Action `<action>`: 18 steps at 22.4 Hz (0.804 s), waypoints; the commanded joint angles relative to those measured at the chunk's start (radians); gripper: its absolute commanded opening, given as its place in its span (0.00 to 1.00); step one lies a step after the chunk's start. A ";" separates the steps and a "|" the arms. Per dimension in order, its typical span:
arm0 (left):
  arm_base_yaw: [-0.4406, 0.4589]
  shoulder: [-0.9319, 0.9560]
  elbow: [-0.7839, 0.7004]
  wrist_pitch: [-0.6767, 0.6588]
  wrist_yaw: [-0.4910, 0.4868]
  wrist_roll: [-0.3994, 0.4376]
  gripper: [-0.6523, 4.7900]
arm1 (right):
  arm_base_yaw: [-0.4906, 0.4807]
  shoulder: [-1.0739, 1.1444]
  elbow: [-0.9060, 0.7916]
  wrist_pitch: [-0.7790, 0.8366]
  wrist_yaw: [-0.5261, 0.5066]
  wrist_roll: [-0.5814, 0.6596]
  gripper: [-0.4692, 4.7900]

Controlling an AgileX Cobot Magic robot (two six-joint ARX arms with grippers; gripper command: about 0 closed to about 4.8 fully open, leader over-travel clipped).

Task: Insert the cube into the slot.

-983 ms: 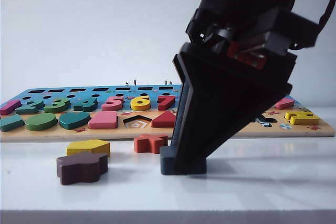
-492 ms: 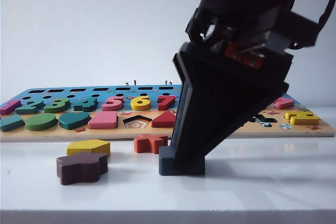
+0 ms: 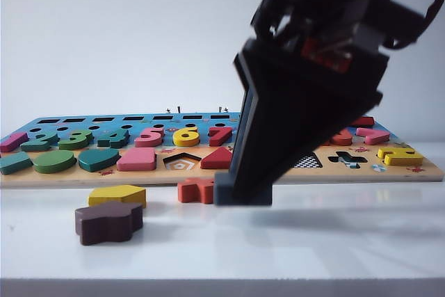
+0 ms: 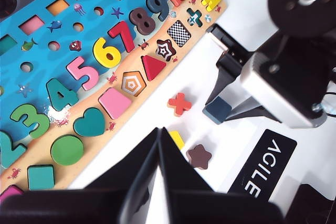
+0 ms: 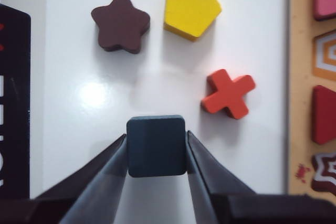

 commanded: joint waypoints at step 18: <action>-0.001 0.001 0.003 0.023 0.008 0.004 0.15 | -0.243 -0.155 0.084 -0.017 0.210 -0.148 0.36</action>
